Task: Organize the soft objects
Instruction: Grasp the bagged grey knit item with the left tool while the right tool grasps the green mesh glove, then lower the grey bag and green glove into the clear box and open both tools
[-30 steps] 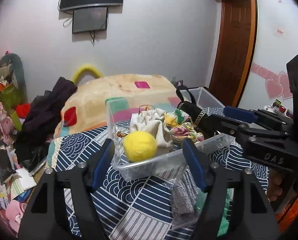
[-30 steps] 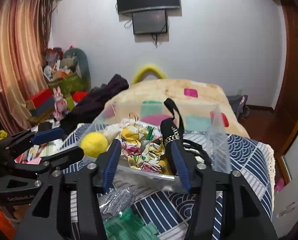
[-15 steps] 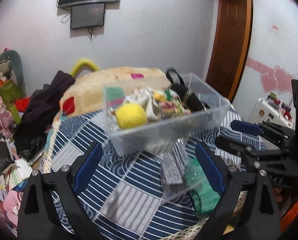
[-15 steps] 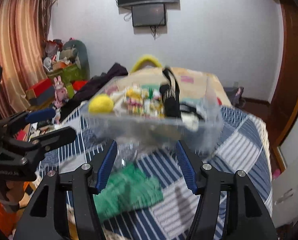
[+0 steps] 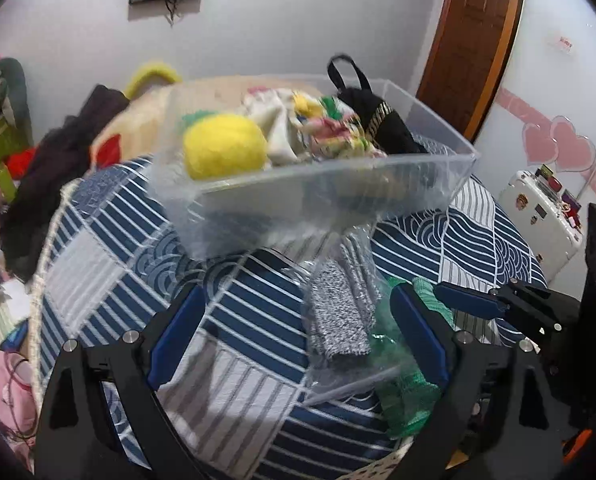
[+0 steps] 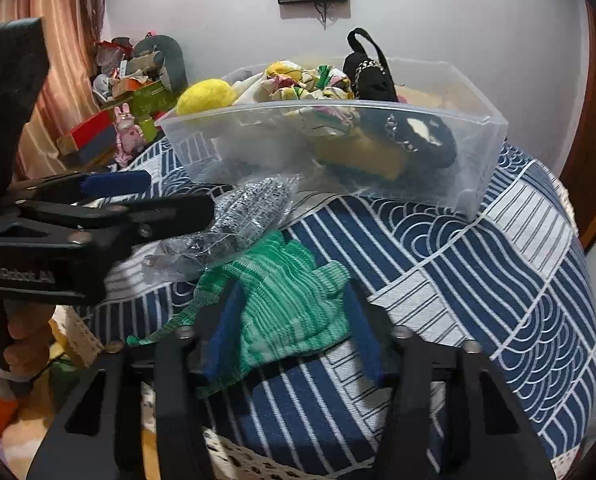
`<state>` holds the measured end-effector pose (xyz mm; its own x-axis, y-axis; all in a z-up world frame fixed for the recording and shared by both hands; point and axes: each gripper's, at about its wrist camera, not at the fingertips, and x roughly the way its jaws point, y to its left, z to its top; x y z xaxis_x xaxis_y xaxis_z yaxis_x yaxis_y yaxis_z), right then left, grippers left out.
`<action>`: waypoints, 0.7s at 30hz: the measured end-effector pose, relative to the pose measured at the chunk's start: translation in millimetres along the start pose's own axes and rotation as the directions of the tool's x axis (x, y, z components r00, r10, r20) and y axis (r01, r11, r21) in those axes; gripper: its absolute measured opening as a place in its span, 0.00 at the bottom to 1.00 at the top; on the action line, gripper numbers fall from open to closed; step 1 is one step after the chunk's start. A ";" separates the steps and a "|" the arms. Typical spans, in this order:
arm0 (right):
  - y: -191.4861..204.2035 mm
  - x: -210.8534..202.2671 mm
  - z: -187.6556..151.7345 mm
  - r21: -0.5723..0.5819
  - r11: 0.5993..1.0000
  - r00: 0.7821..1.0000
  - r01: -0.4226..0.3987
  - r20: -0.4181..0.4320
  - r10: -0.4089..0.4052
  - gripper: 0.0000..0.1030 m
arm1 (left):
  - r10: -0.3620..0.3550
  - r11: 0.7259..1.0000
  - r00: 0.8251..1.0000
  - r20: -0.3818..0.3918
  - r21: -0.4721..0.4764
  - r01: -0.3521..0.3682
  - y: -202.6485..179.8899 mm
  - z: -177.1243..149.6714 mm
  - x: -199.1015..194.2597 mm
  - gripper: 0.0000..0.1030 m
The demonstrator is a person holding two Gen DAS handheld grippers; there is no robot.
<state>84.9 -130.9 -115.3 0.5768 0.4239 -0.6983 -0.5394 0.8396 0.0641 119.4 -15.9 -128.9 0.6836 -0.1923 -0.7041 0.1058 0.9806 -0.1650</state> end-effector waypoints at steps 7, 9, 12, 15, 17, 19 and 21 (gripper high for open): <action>-13.0 -12.0 -0.6 0.017 0.999 0.999 0.030 0.030 -0.030 0.15 | -0.024 1.000 0.998 -0.063 0.001 0.024 -7.1 -3.0 26.0 0.92; -19.3 -17.4 -0.5 0.022 0.996 0.995 0.088 0.044 -0.089 0.14 | -0.034 0.999 0.997 -0.071 -0.002 0.034 -6.4 -5.3 28.5 0.86; -33.9 -26.9 -0.4 0.075 0.991 0.991 0.111 0.062 -0.116 0.13 | -0.046 0.999 0.996 -0.078 0.005 0.047 -9.2 -7.0 32.1 0.72; -42.8 -37.7 1.3 0.113 0.986 0.987 0.124 0.089 -0.134 0.13 | -0.067 0.997 0.995 -0.072 0.030 0.069 -15.0 -8.6 30.3 0.46; -44.3 -44.2 2.2 0.122 0.984 0.984 0.130 0.106 -0.143 0.13 | -0.076 0.996 0.995 -0.070 0.038 0.079 -17.6 -10.8 27.9 0.36; -44.0 -47.5 6.8 0.128 0.983 0.982 0.130 0.121 -0.146 0.13 | -0.051 0.997 0.997 -0.055 0.050 0.054 -19.6 -13.4 23.6 0.32; -42.3 -48.0 13.1 0.130 0.983 0.980 0.131 0.133 -0.148 0.13 | -0.047 0.998 0.998 -0.042 0.049 0.049 -20.0 -15.4 18.3 0.31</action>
<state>88.1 -182.4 -75.1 0.7266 0.3362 -0.5992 -0.3752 0.9248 0.0639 118.6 -39.6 -149.2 0.6473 -0.2395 -0.7237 0.1746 0.9707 -0.1651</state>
